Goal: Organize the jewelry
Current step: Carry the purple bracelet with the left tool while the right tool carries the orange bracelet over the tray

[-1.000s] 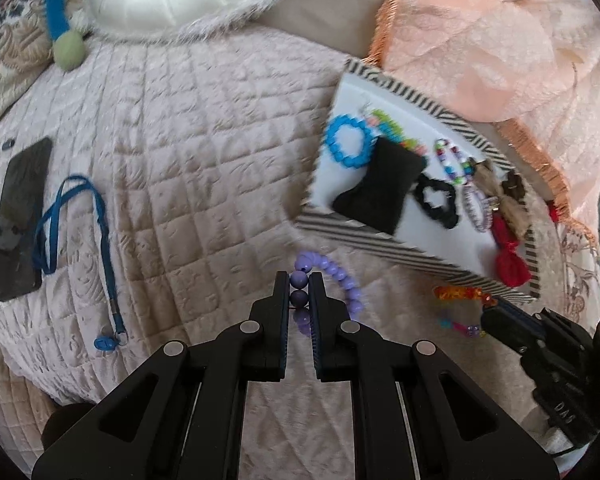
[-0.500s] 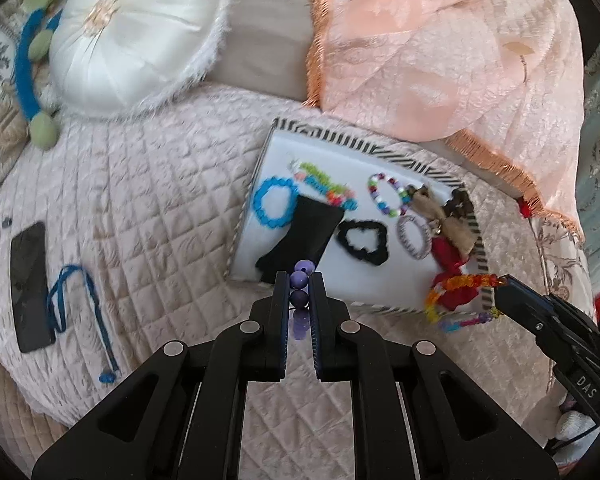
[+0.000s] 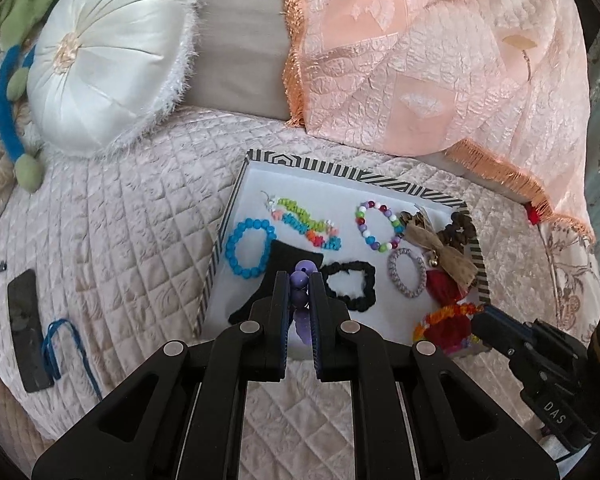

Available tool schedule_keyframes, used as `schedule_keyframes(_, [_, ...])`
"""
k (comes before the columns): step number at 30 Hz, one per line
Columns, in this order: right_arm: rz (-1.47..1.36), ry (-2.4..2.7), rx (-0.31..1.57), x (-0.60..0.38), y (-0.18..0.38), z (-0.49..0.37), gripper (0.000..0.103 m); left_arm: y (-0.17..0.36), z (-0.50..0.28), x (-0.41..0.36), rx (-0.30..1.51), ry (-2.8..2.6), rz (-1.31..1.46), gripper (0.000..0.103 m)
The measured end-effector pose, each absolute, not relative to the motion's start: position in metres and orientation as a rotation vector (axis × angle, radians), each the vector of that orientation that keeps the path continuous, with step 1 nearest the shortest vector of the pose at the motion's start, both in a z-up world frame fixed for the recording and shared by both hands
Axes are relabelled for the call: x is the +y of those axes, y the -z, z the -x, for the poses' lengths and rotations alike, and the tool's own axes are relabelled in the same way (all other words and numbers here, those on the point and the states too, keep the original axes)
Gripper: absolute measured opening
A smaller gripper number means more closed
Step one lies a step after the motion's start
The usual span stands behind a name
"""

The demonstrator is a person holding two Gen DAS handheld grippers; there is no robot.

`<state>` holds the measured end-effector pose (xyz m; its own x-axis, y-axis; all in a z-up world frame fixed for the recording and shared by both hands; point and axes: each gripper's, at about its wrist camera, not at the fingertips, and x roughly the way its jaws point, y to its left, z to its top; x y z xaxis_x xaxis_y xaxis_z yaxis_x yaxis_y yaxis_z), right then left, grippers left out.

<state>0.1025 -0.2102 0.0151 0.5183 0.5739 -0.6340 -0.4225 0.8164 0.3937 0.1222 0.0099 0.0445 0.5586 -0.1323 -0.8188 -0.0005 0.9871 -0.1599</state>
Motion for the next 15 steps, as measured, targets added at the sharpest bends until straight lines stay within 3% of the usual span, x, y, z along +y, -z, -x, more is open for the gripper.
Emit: schedule_keyframes(15, [-0.208,-0.532,0.888,-0.219,0.016,-0.124,0.009,-0.044,-0.182,-0.027,0.99,0.124,0.104,0.008])
